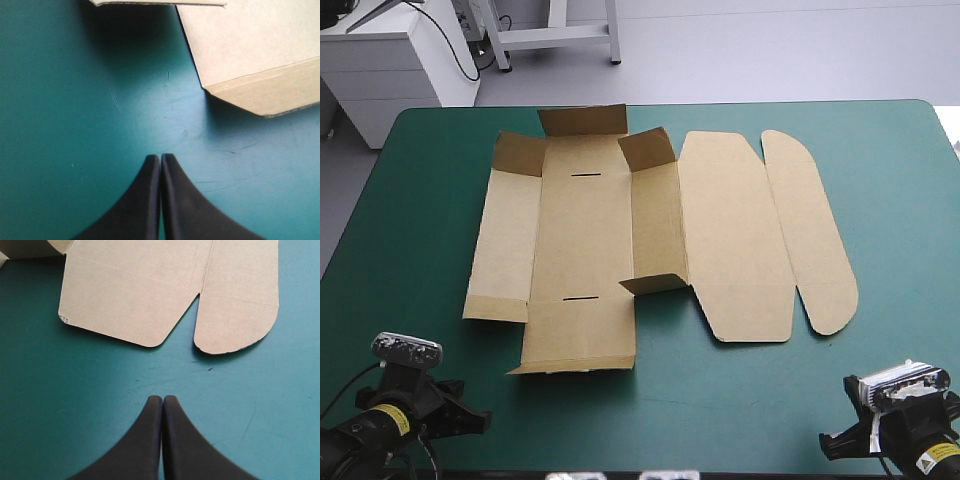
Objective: Fold the box
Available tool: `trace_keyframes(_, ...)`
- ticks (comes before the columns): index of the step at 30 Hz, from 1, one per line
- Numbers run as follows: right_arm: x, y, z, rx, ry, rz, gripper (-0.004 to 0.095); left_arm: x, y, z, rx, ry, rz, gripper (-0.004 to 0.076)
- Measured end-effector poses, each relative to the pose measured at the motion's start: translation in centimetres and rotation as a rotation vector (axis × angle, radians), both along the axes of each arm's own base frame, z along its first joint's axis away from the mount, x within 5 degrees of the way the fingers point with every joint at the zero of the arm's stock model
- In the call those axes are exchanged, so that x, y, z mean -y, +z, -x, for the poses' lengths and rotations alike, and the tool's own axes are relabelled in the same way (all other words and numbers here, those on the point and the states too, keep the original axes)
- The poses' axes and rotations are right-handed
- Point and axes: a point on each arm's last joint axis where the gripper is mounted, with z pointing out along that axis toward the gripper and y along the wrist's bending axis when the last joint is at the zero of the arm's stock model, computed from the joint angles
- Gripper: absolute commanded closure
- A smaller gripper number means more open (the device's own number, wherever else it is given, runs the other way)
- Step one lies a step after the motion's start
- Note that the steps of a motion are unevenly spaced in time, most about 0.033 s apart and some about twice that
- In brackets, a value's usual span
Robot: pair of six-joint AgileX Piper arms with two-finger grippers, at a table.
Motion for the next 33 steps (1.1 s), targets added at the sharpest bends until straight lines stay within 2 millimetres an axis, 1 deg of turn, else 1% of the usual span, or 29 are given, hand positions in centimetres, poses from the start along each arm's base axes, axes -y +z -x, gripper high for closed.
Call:
trace_keyframes(13,0.0,0.0,0.0,0.0,0.0,0.0,0.0922,0.0,0.0,0.0,0.0,0.0,-0.001,0.0732)
trace_keyframes(15,0.0,0.0,0.0,0.0,0.0,0.0,0.0922,0.0,0.3,0.0,0.007,0.001,-0.001,0.0732)
trace_keyframes(19,0.0,0.0,0.0,-0.001,0.0,0.0,0.0922,-0.1,2.3,-0.1,0.071,0.004,0.008,0.0732)
trace_keyframes(27,0.0,0.0,0.0,-0.001,0.0,0.0,0.0922,-0.6,8.4,0.2,0.252,0.016,0.044,0.0732)
trace_keyframes(31,0.0,0.0,0.0,-0.001,0.0,0.0,0.0922,-0.8,10.7,-0.4,0.277,0.034,0.005,0.0732)
trace_keyframes(33,0.0,0.0,0.0,-0.002,0.0,0.0,0.0922,-0.8,11.3,-1.0,0.27,0.045,-0.03,0.0732)
